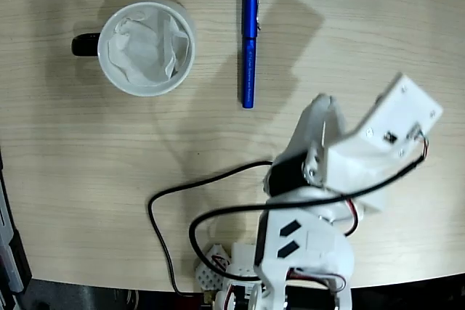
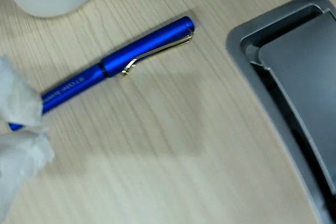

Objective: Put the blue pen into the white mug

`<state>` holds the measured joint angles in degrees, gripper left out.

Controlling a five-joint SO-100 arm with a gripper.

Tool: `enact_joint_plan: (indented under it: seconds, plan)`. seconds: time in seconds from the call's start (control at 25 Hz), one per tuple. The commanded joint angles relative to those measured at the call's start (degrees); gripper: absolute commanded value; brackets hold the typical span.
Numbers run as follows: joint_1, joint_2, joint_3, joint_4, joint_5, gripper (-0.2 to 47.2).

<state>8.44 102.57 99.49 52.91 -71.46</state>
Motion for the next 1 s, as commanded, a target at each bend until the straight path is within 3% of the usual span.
enact_joint_plan:
  seconds: [0.0, 0.24, 0.48, 0.96]
  plan:
    - [0.3, -3.3, -7.6, -0.4, -9.8, 1.6]
    - [-2.6, -13.6, -15.0, -0.4, -17.4, 4.2]
    - [-5.5, -26.1, -25.8, 0.4, -17.5, 4.8]
    - [-6.7, -46.8, -47.6, 16.7, -17.2, 7.2]
